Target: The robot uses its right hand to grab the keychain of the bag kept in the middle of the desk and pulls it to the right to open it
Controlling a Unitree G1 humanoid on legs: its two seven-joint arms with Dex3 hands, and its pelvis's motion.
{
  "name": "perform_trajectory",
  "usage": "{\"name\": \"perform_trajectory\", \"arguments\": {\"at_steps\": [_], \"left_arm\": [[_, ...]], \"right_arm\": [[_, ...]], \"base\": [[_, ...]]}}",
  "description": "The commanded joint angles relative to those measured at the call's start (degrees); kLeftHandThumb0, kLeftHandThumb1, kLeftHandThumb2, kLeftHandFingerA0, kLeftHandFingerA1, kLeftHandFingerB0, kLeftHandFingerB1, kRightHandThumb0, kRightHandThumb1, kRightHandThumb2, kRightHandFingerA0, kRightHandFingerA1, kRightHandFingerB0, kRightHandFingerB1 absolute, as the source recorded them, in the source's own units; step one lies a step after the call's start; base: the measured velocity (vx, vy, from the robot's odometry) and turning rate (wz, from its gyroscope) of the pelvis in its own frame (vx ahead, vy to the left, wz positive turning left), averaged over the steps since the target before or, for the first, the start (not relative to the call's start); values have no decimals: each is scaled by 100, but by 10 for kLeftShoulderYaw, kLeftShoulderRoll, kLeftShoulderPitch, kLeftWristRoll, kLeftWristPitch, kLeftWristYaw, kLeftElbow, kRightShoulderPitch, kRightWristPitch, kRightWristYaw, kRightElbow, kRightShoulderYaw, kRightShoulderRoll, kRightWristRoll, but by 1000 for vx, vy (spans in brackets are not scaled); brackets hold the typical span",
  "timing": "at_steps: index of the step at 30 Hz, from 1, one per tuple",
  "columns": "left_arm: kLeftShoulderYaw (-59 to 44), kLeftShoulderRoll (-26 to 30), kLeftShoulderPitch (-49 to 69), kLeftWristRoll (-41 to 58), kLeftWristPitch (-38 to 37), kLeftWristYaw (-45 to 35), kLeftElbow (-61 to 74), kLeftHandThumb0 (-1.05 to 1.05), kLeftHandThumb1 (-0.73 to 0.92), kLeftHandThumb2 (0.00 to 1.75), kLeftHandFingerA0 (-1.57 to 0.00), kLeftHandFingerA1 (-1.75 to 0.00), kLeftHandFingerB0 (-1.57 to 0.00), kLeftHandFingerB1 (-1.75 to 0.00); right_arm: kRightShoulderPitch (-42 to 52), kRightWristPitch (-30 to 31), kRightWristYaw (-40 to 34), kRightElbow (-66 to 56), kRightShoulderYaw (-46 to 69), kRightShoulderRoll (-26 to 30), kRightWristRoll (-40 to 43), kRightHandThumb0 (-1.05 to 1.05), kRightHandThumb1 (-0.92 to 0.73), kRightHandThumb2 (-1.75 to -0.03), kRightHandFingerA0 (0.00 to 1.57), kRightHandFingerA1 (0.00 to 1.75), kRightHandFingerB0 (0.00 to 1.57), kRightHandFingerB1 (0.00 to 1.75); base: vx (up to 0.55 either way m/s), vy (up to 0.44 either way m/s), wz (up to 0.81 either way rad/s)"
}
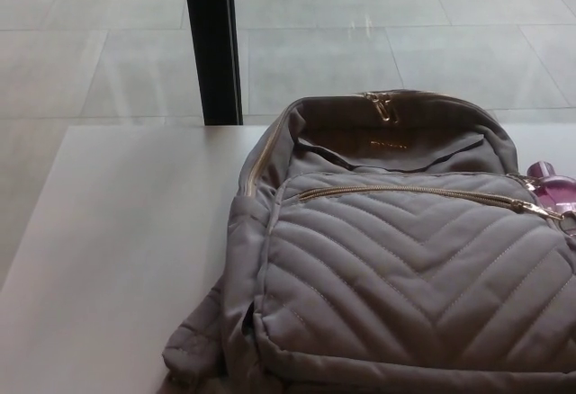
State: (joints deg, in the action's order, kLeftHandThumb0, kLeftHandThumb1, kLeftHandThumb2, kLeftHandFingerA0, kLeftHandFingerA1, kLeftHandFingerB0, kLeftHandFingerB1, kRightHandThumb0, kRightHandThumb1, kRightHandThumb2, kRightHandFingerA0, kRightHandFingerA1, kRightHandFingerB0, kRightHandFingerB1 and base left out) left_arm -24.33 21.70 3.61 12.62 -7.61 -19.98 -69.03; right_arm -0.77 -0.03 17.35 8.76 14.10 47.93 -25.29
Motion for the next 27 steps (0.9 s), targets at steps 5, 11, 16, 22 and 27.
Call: {"name": "perform_trajectory", "arguments": {"at_steps": [5,11,16,22,27], "left_arm": [[1,3,12,6,9,-8,6,-84,92,76,-56,-55,-45,-43],[2,2,10,7,17,-9,5,-84,92,75,-58,-54,-44,-42],[33,14,19,-33,3,29,-4,-83,92,74,-56,-52,-45,-42],[56,29,27,-57,1,57,-12,-82,92,69,-55,-51,-46,-42],[74,49,30,-74,-6,73,-30,-79,92,70,-60,-48,-48,-42]], "right_arm": [[114,-12,-18,129,265,-72,208,-100,-58,-95,0,37,0,33],[134,-31,-104,345,382,-90,258,-72,-63,-60,0,27,0,12],[133,76,-126,478,451,-90,314,-73,-59,-83,80,139,0,36],[143,81,-110,566,449,-102,316,-54,-67,-55,24,103,19,77],[170,46,20,548,378,-121,278,-52,-69,-59,6,94,15,68]], "base": [[0,0,0],[0,0,0],[0,0,0],[0,0,0],[0,0,0]]}}
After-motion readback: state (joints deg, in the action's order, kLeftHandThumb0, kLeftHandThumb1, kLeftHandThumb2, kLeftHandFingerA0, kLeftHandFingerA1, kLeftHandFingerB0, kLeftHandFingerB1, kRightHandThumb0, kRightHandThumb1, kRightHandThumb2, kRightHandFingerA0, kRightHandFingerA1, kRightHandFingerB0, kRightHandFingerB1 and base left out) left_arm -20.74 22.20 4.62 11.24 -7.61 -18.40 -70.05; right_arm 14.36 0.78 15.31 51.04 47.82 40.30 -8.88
